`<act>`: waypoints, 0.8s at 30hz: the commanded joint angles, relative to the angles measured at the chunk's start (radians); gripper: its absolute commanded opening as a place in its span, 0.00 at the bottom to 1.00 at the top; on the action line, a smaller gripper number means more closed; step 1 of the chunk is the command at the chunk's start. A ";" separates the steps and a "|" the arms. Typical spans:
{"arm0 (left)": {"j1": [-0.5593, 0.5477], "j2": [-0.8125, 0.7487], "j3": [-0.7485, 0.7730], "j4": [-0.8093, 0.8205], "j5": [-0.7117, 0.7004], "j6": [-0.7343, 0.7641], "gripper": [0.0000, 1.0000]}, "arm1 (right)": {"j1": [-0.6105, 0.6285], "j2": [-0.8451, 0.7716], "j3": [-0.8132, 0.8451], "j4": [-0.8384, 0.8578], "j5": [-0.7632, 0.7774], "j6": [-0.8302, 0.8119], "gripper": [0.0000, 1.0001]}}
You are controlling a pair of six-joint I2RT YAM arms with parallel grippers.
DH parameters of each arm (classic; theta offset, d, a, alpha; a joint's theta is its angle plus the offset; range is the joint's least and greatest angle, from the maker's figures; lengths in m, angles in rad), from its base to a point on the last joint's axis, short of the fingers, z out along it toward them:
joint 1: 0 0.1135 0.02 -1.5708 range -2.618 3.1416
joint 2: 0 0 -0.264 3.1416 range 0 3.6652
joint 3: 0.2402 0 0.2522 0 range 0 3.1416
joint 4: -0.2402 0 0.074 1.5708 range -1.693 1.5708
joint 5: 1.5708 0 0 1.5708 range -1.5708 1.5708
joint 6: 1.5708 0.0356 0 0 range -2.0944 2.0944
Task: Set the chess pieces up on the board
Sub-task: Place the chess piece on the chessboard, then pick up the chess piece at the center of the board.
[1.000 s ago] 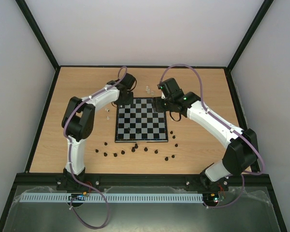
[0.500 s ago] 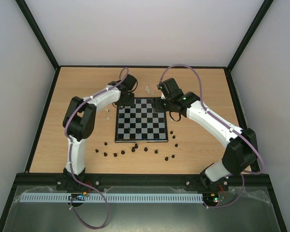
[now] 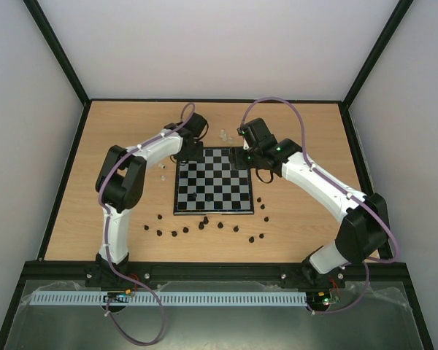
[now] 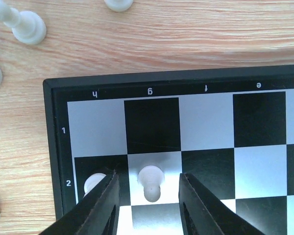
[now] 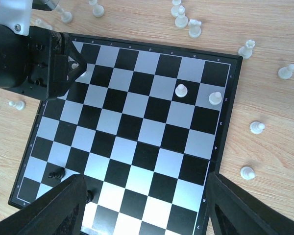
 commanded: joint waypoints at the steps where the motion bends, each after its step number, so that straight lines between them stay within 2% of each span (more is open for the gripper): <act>1: -0.004 -0.049 -0.004 -0.019 -0.009 -0.003 0.38 | 0.000 0.007 -0.017 -0.003 -0.005 0.002 0.67; 3: -0.004 -0.092 -0.013 -0.028 -0.012 -0.004 0.40 | 0.000 0.008 -0.018 0.000 -0.012 0.004 0.68; 5: -0.004 -0.150 -0.026 -0.033 -0.025 -0.002 0.47 | 0.000 0.012 -0.016 -0.002 -0.021 0.004 0.68; 10: 0.004 -0.284 -0.068 -0.035 -0.048 -0.005 0.53 | 0.000 0.011 -0.015 -0.005 -0.011 0.002 0.68; 14: 0.025 -0.381 -0.175 -0.015 -0.065 -0.024 0.58 | 0.000 0.009 -0.016 -0.007 -0.014 0.004 0.68; 19: 0.096 -0.466 -0.350 0.059 -0.024 -0.052 0.58 | 0.001 -0.003 -0.021 0.001 -0.039 0.005 0.68; 24: 0.145 -0.546 -0.474 0.081 -0.046 -0.063 0.59 | 0.004 0.021 -0.020 0.014 -0.078 0.008 0.68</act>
